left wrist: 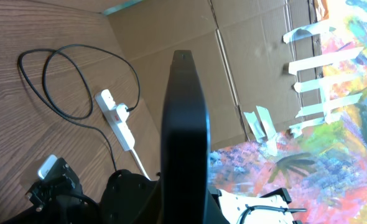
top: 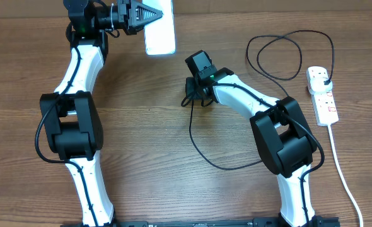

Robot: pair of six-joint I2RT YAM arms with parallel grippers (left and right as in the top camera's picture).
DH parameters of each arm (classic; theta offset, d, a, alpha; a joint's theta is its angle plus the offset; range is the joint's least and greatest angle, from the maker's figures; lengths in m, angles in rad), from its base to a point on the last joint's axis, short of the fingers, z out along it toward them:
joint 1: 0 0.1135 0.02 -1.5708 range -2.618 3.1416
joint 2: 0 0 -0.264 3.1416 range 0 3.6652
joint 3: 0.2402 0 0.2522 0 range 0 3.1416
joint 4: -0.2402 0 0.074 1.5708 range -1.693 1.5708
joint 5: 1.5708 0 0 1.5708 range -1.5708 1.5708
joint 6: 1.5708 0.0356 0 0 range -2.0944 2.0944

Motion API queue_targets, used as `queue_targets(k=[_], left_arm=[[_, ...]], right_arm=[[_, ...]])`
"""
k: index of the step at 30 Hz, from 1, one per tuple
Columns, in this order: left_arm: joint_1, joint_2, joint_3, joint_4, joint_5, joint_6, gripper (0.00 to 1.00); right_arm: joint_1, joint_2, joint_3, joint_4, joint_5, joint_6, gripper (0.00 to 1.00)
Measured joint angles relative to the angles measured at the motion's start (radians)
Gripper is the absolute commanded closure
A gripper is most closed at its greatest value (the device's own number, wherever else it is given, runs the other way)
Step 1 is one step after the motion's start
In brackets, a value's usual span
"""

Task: Plug charger to phone and switch on socket

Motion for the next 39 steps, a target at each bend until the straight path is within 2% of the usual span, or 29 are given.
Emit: queue_targets(k=[3, 6, 14, 23, 25, 27, 29, 33, 37, 39], left_arm=[[0.000, 0.000, 0.000, 0.000, 0.000, 0.000, 0.96], [0.000, 0.000, 0.000, 0.000, 0.000, 0.000, 0.96], [0.000, 0.000, 0.000, 0.000, 0.000, 0.000, 0.96], [0.000, 0.000, 0.000, 0.000, 0.001, 0.000, 0.96], [0.000, 0.000, 0.000, 0.000, 0.001, 0.000, 0.96], [0.000, 0.000, 0.000, 0.000, 0.000, 0.000, 0.96], [0.000, 0.000, 0.000, 0.000, 0.001, 0.000, 0.96], [0.000, 0.000, 0.000, 0.000, 0.001, 0.000, 0.96], [0.000, 0.000, 0.000, 0.000, 0.001, 0.000, 0.96], [0.000, 0.000, 0.000, 0.000, 0.001, 0.000, 0.96]], right_arm=[[0.000, 0.000, 0.009, -0.026, -0.002, 0.005, 0.83], [0.000, 0.000, 0.011, -0.035, 0.000, 0.008, 0.96], [0.000, 0.000, 0.018, -0.062, 0.000, 0.012, 0.96], [-0.085, -0.011, 0.073, -0.401, -0.007, -0.029, 0.96], [-0.106, -0.012, 0.073, -0.419, -0.008, -0.033, 0.96], [-0.119, -0.013, 0.069, -0.417, -0.008, -0.039, 0.89], [-0.120, -0.014, 0.066, -0.418, -0.007, -0.044, 0.74], [-0.119, -0.015, 0.061, -0.422, -0.007, -0.047, 0.72], [-0.119, -0.016, 0.060, -0.418, -0.007, -0.049, 0.78], [-0.119, -0.023, 0.045, -0.397, -0.005, -0.047, 0.88]])
